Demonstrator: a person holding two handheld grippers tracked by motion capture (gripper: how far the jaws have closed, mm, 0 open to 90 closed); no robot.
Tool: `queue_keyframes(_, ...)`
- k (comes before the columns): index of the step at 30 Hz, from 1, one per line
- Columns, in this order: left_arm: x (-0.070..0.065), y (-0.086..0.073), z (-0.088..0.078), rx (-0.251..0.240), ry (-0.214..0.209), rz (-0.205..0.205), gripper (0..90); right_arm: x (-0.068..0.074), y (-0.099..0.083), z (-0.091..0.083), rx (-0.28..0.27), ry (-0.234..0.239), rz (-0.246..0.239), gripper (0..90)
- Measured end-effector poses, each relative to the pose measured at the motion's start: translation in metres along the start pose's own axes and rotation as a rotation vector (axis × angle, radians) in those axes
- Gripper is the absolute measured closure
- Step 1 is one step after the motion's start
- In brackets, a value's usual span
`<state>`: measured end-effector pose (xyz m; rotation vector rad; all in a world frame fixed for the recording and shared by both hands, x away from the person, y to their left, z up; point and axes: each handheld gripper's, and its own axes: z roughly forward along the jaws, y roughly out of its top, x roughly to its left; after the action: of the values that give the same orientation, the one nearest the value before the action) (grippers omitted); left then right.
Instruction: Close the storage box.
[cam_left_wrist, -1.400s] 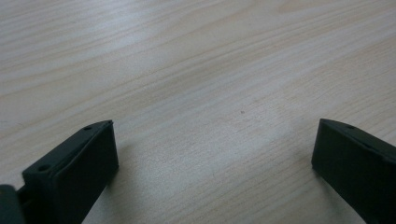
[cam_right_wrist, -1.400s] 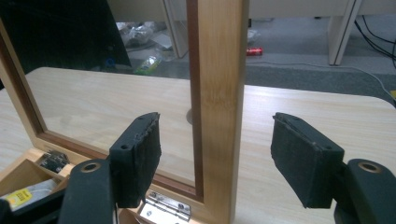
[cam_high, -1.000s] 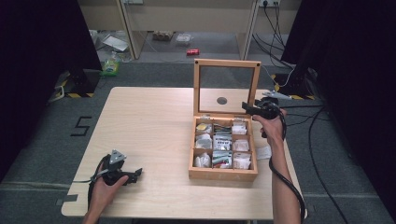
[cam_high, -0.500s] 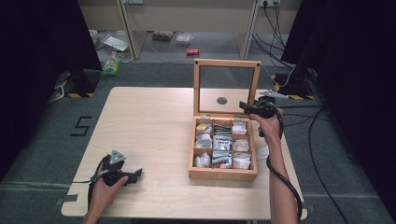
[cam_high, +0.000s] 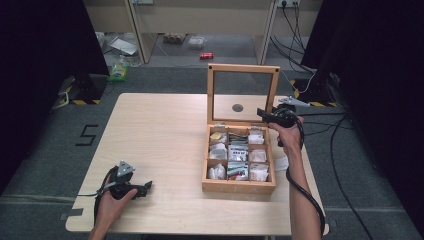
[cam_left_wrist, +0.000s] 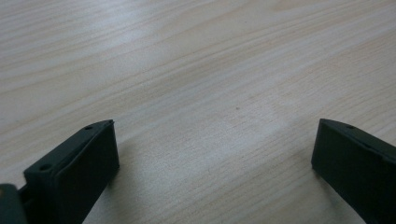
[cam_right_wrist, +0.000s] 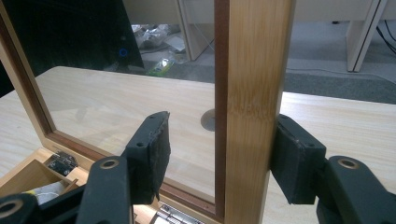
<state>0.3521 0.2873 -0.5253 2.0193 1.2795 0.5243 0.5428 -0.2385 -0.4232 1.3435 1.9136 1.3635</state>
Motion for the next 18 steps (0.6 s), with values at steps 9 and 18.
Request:
queue_keyframes(9, 0.0, 0.0, 0.0, 0.0, 0.0, 0.0, 0.0, 0.0, -0.0002, -0.003, -0.002, 0.012, 0.011, 43.5)
queue_keyframes(18, 0.0, 0.0, 0.0, 0.0, 0.0, 0.0, 0.0, 0.0012, -0.0011, -0.0094, 0.001, 0.019, 0.029, 50.7)
